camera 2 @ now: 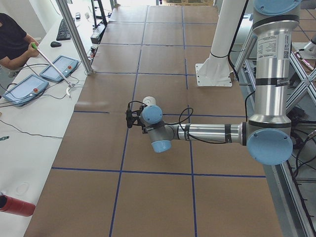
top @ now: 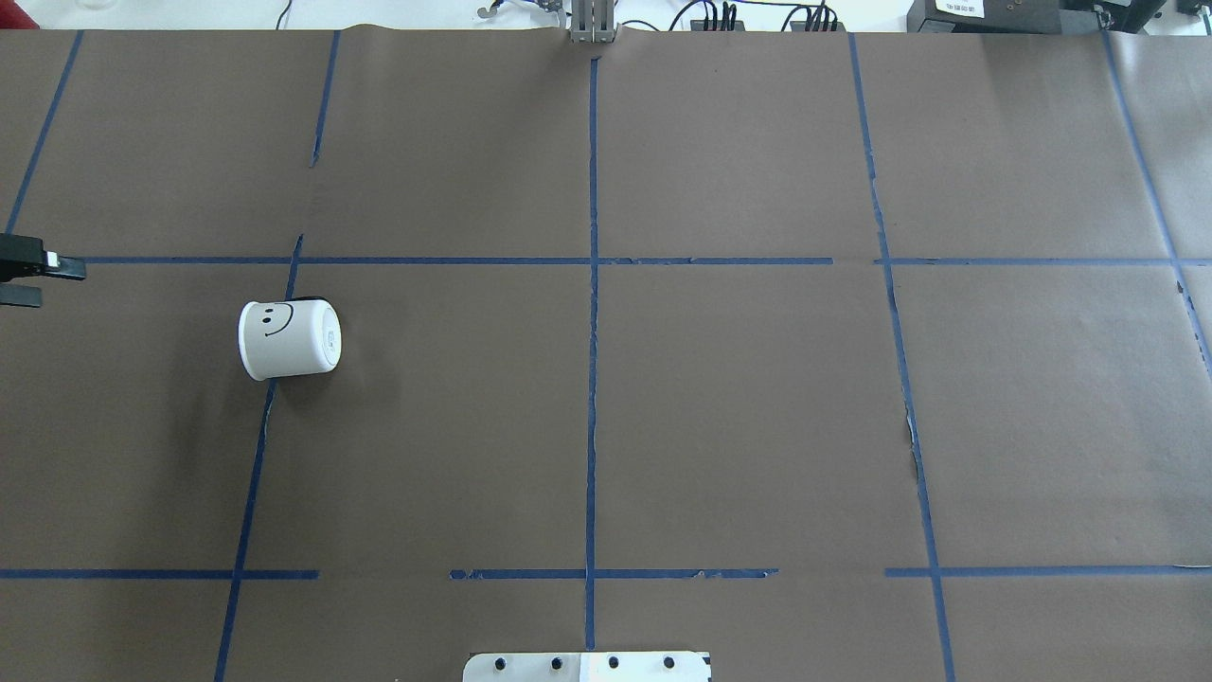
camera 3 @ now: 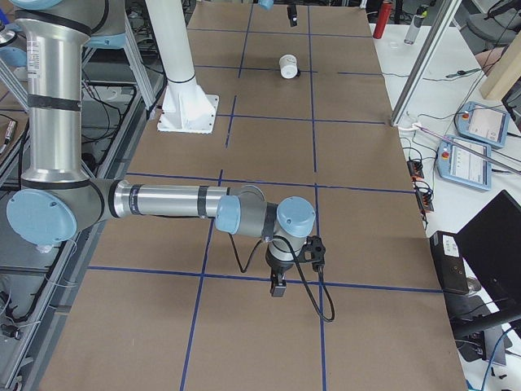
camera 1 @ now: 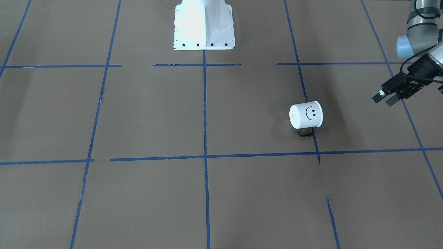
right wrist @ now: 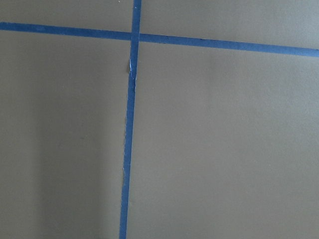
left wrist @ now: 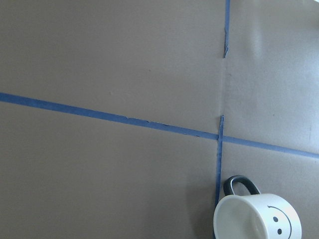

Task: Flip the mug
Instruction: 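Move the left gripper toward the sideways white smiley mug's base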

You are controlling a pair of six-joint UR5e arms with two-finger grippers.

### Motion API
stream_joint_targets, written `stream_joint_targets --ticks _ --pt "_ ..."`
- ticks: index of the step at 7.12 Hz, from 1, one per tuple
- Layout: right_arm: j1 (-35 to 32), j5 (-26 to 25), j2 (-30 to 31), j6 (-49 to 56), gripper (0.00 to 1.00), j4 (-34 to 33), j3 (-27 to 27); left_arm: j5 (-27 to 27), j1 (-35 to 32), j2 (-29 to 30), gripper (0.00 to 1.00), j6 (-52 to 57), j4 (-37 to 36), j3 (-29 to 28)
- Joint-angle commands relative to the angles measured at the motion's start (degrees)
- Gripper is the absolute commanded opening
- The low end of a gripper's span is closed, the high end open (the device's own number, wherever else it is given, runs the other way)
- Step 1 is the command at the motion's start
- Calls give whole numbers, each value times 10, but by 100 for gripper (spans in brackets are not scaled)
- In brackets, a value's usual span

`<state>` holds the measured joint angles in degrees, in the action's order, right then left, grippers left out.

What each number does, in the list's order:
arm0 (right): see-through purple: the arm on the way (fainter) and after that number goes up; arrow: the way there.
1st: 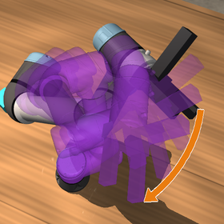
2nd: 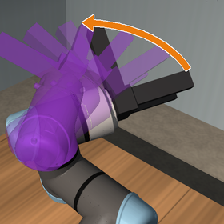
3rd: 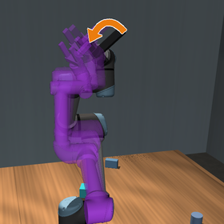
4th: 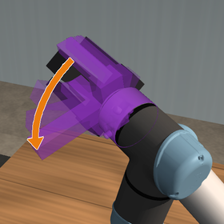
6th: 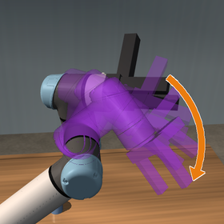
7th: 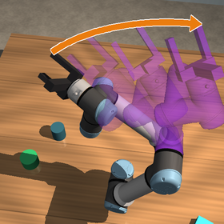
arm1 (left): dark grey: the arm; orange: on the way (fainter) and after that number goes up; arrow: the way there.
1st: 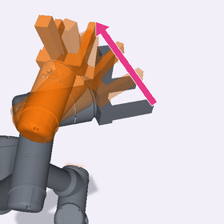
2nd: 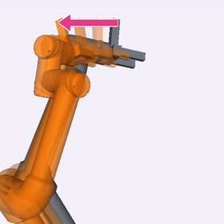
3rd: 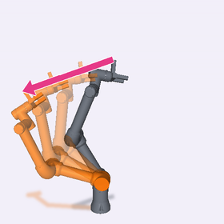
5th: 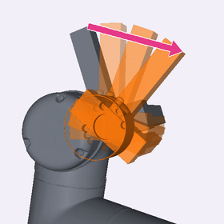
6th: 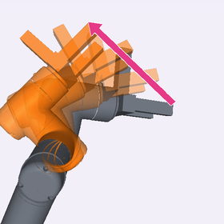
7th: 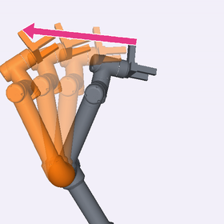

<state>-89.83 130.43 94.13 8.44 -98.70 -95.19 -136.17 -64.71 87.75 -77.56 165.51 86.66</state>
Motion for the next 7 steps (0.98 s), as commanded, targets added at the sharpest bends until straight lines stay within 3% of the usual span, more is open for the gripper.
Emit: stream_joint_targets --ticks 1,3,4,5,6,7 --pt "0 0 0 0 100 0 0 49 50 27 100 -130 100 -15" --pt "0 0 0 0 100 0 0 174 112 32 100 -268 221 -33" --pt "0 0 0 0 100 0 0 286 172 32 100 -341 276 -33" --pt "0 0 0 0 100 0 0 332 209 37 100 -345 330 -61" --pt "0 0 0 0 100 0 0 329 215 46 100 -310 378 -89" --pt "0 0 0 0 100 0 0 329 215 38 100 -239 379 -88"
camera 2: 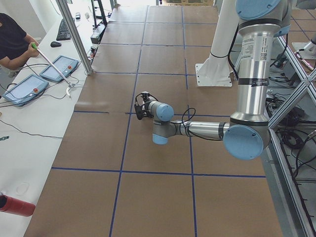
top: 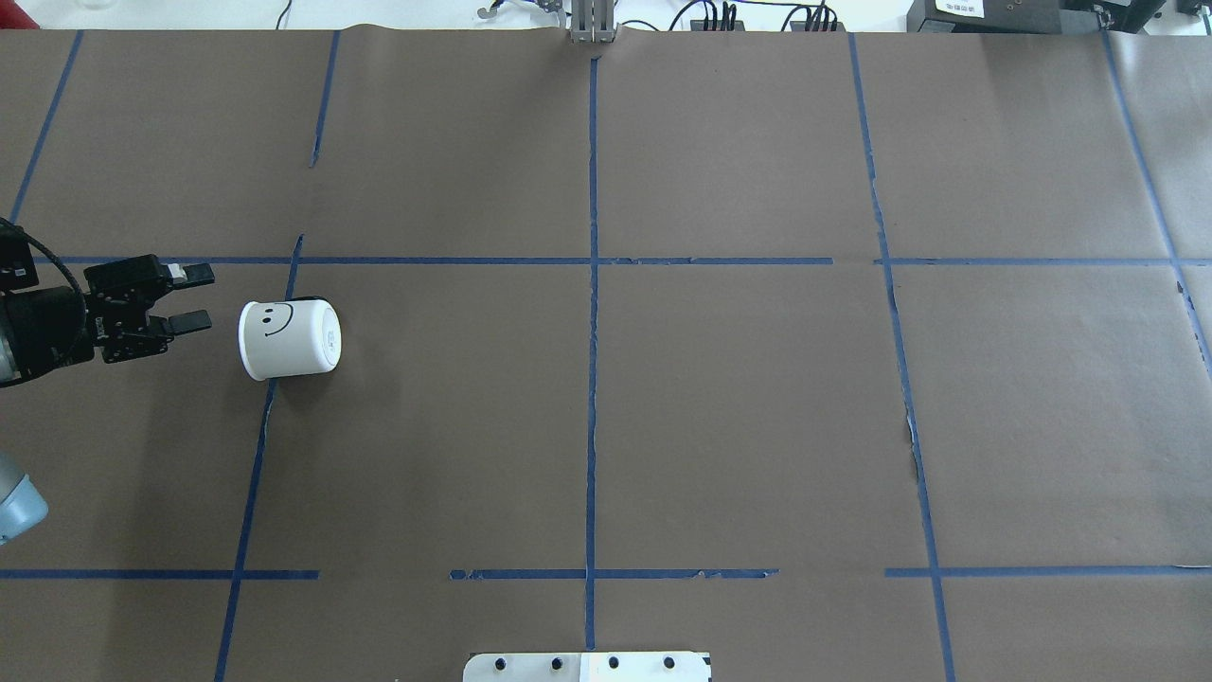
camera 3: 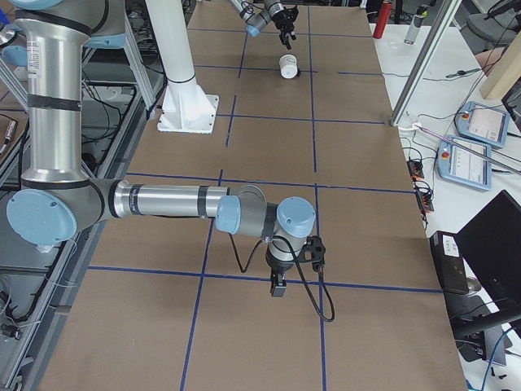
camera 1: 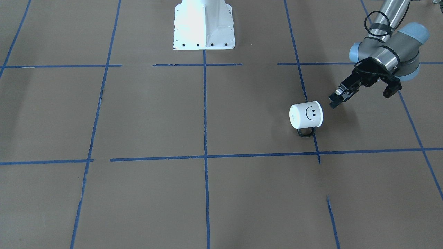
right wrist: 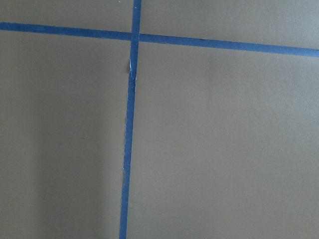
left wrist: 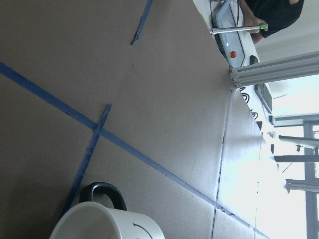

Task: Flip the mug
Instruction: 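Move the left gripper toward the sideways white smiley mug's base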

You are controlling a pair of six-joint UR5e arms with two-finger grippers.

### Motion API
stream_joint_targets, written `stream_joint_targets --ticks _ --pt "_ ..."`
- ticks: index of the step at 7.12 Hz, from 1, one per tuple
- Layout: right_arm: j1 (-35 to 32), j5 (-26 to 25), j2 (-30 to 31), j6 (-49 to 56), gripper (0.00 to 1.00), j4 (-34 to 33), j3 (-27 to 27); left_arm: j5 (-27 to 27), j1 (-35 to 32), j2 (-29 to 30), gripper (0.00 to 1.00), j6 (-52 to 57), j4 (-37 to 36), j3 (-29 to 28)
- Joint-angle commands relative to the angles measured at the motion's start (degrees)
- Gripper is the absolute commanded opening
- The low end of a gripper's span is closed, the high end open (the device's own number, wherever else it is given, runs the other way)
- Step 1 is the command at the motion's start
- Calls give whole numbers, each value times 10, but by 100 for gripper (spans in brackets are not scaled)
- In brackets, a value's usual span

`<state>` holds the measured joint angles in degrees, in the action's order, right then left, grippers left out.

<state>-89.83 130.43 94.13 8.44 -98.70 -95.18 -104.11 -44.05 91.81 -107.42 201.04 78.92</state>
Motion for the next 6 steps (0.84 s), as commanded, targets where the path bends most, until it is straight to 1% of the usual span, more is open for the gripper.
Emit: stream_joint_targets --ticks 1,4,6 --pt "0 0 0 0 100 0 0 10 10 0 100 75 23 -21" --pt "0 0 0 0 100 0 0 10 22 48 100 76 24 -63" --pt "0 0 0 0 100 0 0 11 33 58 100 75 25 -78"
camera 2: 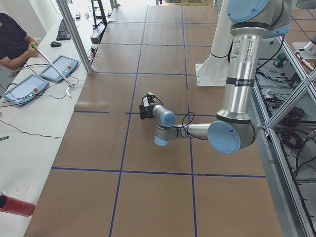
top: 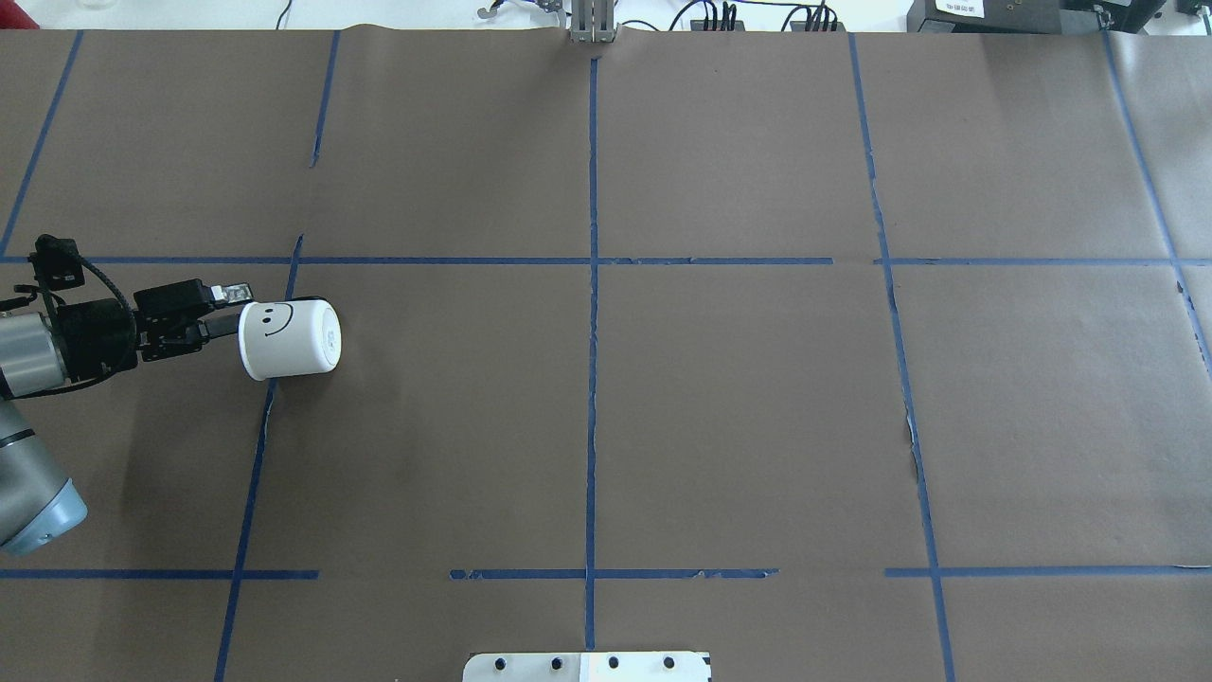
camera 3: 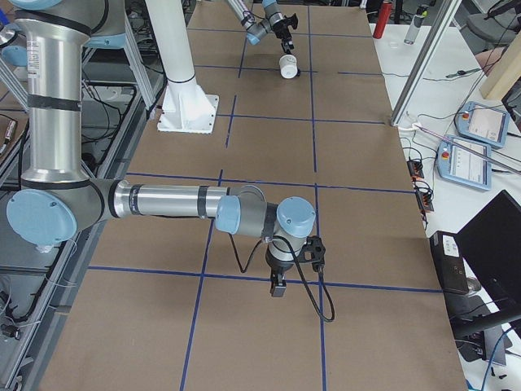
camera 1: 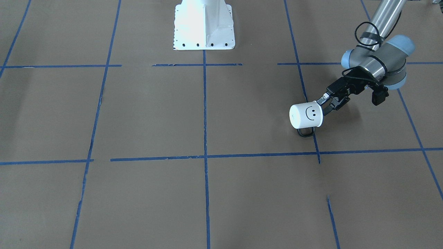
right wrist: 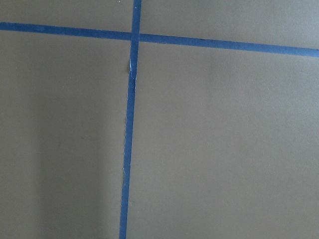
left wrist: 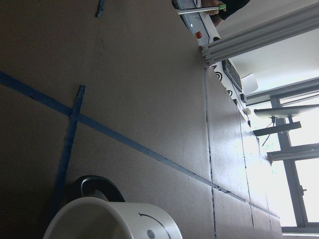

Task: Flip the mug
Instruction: 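Move the left gripper toward the sideways white smiley mug's base, then close the left gripper on the white mug's rim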

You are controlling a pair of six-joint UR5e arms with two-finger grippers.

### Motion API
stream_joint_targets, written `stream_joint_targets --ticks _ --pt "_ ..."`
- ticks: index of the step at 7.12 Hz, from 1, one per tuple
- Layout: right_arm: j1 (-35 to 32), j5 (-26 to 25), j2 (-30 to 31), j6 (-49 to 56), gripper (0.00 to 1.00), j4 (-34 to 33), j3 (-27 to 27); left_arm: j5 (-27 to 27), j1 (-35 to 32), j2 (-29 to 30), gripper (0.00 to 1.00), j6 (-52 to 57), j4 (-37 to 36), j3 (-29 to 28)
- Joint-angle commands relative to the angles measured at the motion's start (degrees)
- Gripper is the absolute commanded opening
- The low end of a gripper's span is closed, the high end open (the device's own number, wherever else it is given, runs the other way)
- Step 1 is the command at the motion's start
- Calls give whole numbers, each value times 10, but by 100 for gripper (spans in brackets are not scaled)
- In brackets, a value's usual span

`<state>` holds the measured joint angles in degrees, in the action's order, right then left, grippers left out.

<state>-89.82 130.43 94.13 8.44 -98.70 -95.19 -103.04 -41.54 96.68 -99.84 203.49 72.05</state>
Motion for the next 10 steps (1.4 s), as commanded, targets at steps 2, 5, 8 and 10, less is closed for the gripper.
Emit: stream_joint_targets --ticks 2,5,8,10 --pt "0 0 0 0 100 0 0 0 12 29 100 -3 1 -25" --pt "0 0 0 0 100 0 0 -1 12 39 88 -7 4 -28" --pt "0 0 0 0 100 0 0 -1 13 38 0 -8 16 -30" --pt "0 0 0 0 100 0 0 0 13 36 0 -10 26 -29"
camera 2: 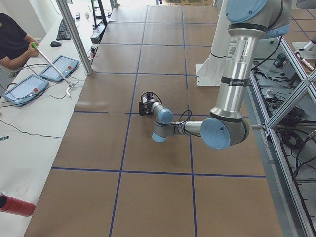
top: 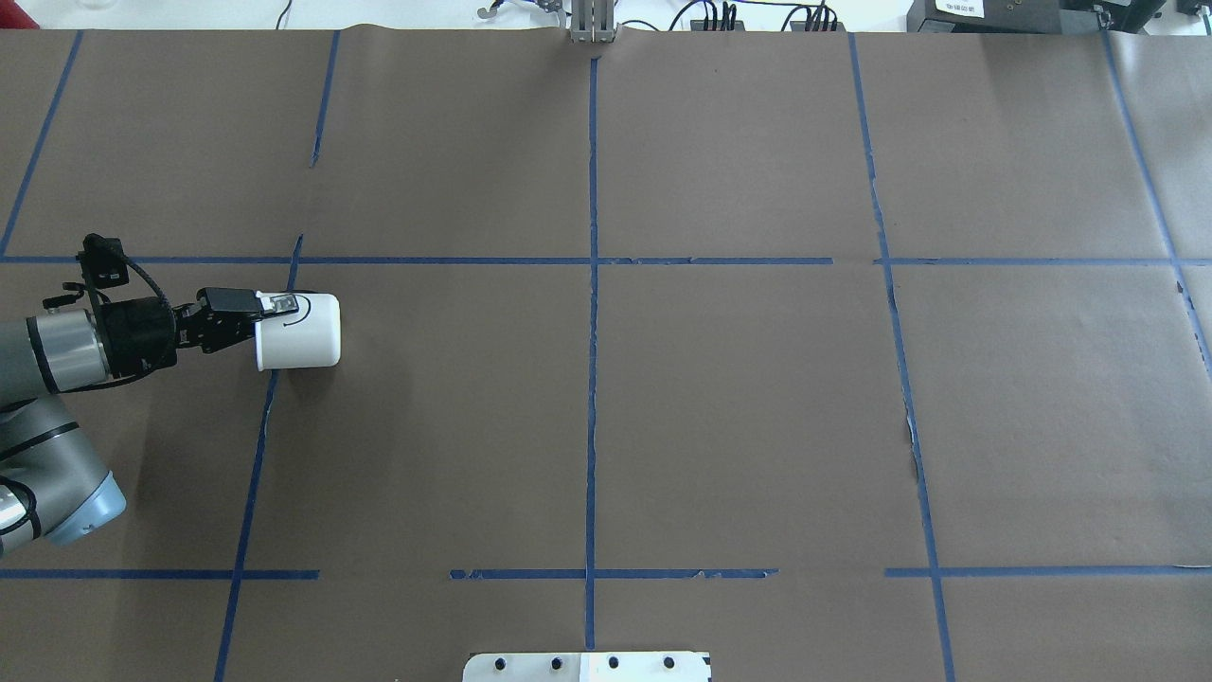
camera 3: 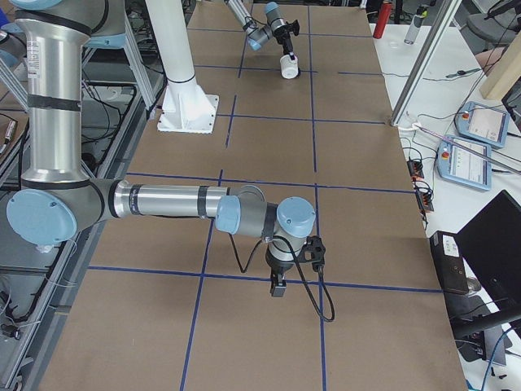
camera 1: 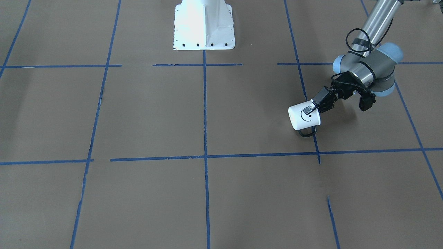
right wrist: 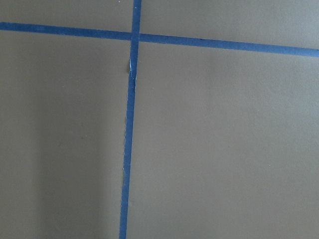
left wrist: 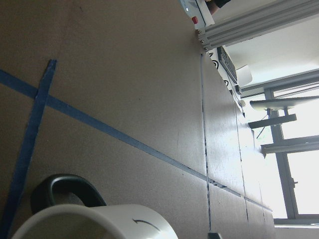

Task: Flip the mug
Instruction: 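Close the left gripper on the white mug's rim, then lift the mug with the left gripper and carry it toward the table center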

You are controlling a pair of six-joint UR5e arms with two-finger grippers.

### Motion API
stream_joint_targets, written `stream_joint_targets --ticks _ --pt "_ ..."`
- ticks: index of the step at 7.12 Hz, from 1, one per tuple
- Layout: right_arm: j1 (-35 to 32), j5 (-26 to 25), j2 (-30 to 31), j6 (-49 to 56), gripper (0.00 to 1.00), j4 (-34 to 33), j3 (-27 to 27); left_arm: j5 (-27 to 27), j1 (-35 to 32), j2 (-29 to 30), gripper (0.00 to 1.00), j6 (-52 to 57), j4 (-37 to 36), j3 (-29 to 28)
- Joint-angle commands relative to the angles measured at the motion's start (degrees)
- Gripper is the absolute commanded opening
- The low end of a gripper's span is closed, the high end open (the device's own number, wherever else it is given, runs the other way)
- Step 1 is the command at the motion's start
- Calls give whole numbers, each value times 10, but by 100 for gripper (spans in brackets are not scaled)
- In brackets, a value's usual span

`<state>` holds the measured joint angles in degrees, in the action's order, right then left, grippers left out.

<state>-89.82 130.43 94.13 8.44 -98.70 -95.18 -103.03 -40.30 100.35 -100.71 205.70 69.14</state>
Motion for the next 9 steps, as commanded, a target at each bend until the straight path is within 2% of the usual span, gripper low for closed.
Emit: stream_joint_targets --ticks 1,4,5,6,7,9 --pt "0 0 0 0 100 0 0 0 0 -1 0 -15 5 8" --pt "0 0 0 0 100 0 0 2 0 1 0 -38 -11 50" --pt "0 0 0 0 100 0 0 2 0 3 0 -38 -61 80" --pt "0 0 0 0 100 0 0 0 1 8 0 -38 -152 135" --pt "0 0 0 0 100 0 0 0 1 33 0 -39 -233 165" --pt "0 0 0 0 100 0 0 0 4 111 0 -82 -401 187"
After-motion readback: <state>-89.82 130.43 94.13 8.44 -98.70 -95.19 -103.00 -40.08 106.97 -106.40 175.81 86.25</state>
